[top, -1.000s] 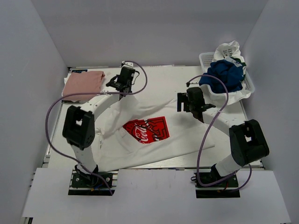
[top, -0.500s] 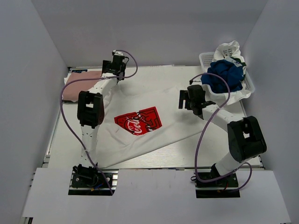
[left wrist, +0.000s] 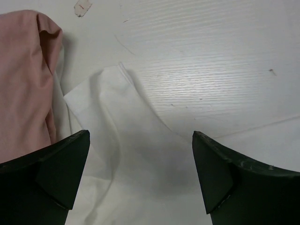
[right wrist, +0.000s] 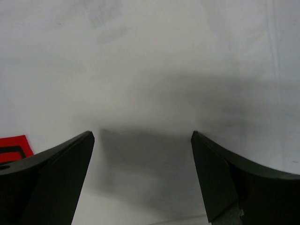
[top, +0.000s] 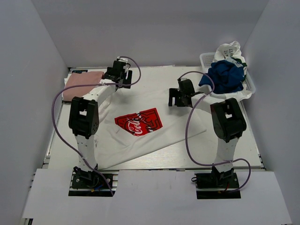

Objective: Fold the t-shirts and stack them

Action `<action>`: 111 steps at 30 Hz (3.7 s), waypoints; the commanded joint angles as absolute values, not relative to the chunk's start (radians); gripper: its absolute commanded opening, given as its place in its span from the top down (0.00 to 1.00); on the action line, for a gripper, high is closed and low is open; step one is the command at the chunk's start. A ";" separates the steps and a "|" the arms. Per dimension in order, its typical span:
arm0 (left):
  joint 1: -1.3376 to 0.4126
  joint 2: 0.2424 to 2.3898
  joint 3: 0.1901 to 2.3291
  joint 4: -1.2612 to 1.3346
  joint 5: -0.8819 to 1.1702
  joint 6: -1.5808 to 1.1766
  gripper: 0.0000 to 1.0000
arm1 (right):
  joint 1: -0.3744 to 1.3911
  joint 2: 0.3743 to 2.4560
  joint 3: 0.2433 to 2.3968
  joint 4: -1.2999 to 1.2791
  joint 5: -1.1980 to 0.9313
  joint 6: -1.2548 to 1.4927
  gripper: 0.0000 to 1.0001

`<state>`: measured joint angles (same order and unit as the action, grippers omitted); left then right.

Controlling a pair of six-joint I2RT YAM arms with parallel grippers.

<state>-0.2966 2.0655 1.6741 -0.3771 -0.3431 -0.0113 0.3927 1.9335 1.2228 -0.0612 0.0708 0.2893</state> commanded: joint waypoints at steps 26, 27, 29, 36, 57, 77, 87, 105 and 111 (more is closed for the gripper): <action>-0.284 2.193 1.886 -0.465 -0.061 -0.135 0.00 | 0.130 1.677 0.971 -0.221 -0.005 0.385 0.10; -0.272 2.244 1.917 -0.474 -0.061 -0.152 0.00 | 0.135 1.666 0.976 -0.222 -0.005 0.364 0.10; -0.272 2.287 2.006 -0.497 -0.141 -0.188 0.00 | 0.155 1.657 1.008 -0.229 0.055 0.338 0.10; -0.230 2.401 2.192 -0.517 -0.233 -0.300 0.00 | 0.167 1.686 1.126 -0.235 0.173 0.360 0.10; -0.201 2.625 2.295 -0.440 -0.043 -0.276 0.13 | 0.161 1.997 1.555 -0.354 0.446 0.505 0.10; -0.201 2.413 1.976 -0.184 -0.046 -0.184 1.00 | 0.170 2.270 1.764 -0.538 0.514 0.600 0.10; -0.210 2.267 1.778 0.009 0.035 -0.143 1.00 | 0.173 2.318 1.804 -0.609 0.502 0.617 0.30; -0.219 2.022 1.441 0.288 0.087 -0.086 1.00 | 0.219 2.126 1.640 -0.457 0.560 0.505 1.00; -0.219 1.936 1.365 0.299 0.100 -0.077 1.00 | 0.248 2.011 1.543 -0.385 0.598 0.488 1.00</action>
